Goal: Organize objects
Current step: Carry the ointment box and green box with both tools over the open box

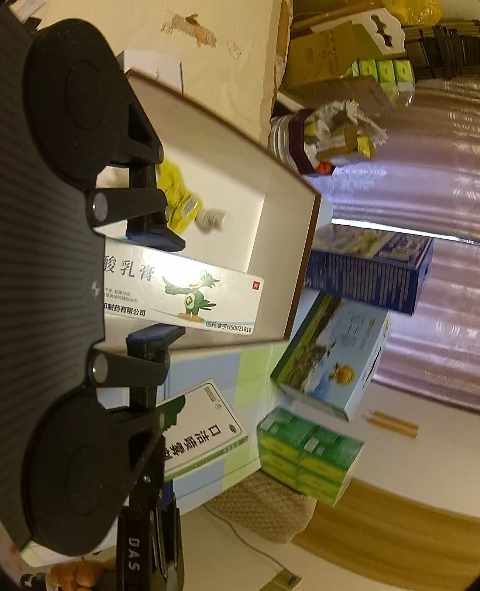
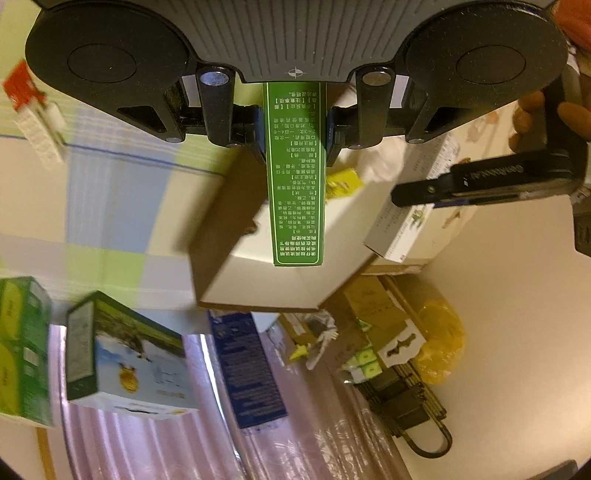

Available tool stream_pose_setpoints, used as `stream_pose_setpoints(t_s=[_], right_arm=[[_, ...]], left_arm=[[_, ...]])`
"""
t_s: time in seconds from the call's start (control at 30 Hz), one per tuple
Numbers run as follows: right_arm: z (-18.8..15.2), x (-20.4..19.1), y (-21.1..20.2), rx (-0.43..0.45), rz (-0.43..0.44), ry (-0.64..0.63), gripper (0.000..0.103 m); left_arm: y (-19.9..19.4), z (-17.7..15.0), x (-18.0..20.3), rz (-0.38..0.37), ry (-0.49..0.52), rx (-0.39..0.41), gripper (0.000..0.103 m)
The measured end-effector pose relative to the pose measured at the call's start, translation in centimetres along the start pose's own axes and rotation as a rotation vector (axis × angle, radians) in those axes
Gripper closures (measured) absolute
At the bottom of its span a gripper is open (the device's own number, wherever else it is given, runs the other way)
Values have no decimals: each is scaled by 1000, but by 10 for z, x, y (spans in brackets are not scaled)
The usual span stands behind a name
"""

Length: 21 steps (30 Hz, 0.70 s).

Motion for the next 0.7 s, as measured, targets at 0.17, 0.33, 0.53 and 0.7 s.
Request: stream_pose_setpoints(t_s=[0.17,0.33,0.53,0.7], right_arm=[[23,-16,33,10,-8,1,76],[43,-22,66,4,-36,17,76],[60,-13,111,-35,-73,62,76],[71,-1,144,-65,-131,89,76]], left_arm=[[15,15,-27,30,10,-4,66],[42,32,-52,64,30,-29,66],[82,49,-73,95,54,-68,66],[117,61,-82,105,85,-106,66]])
Point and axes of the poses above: each gripper's, at about its wrist camera, not at the fingertips, and y roughly the way its jaws point, x to its right, z to its top, the point moved 6 cm from there along y, roughly the way its jaws point, and after that the axes turned 1 degree about -z, right-handed, at the moved point
